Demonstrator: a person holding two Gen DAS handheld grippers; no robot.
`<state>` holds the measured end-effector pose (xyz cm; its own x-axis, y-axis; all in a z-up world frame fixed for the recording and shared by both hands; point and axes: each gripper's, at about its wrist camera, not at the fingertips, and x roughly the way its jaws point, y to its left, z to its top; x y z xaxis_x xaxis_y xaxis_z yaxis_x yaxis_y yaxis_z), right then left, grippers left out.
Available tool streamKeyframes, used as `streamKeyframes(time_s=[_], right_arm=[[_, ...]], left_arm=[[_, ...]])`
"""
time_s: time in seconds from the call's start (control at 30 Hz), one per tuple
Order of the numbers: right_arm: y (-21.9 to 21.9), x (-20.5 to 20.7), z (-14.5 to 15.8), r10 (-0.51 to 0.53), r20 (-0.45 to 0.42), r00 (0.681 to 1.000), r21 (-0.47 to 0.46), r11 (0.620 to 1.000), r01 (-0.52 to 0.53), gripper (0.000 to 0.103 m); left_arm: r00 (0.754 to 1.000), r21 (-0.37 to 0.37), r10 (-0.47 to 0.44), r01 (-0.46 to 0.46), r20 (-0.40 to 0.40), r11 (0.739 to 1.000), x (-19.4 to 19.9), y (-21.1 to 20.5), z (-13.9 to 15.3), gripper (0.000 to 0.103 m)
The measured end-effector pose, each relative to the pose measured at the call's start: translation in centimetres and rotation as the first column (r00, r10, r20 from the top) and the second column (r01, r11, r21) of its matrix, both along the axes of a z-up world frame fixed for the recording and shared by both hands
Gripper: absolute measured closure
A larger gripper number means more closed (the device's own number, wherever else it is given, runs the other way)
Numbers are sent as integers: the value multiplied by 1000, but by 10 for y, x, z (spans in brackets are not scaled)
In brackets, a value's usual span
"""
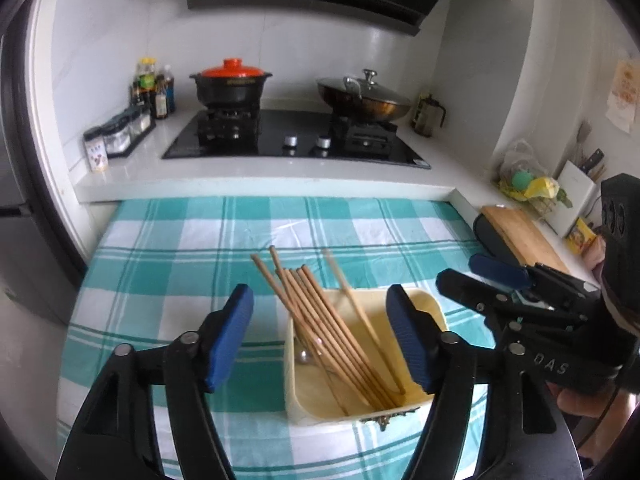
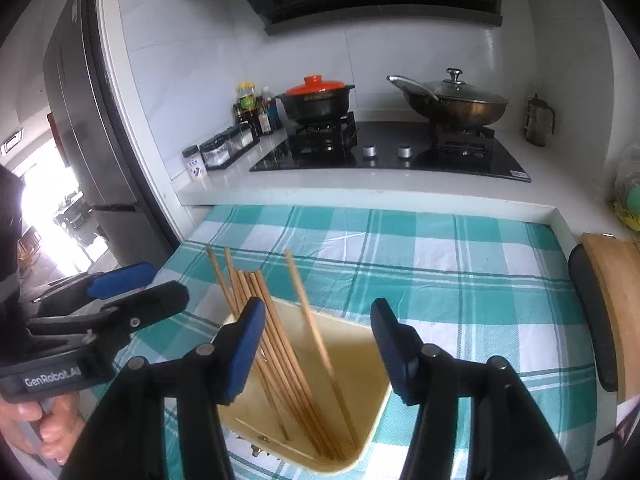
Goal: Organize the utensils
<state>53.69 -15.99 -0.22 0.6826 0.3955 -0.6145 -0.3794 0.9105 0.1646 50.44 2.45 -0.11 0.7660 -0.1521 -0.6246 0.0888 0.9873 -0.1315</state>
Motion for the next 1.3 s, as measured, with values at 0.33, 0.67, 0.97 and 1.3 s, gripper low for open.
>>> streamKeyframes(time_s=[0.33,0.67,0.97,1.3], right_arm=[[-23,-154,46,-126,159,979,-16,991,130,16],[-23,-287,38,-181,208,961,-90,975,203,16],[-21,-334,45,-166,231,959,-80,979,189,16],[-16,-349,56,-155,261,953,-75,981,180,16]], left_arm=[[959,116,172,-201,225,973,-156,-7,15,0],[969,124,202,-220,143,968,-260,-10,10,0],[970,153,191,-214,149,965,-303,-26,23,0],[959,118,221,-244,175,963,-321,-15,38,0]])
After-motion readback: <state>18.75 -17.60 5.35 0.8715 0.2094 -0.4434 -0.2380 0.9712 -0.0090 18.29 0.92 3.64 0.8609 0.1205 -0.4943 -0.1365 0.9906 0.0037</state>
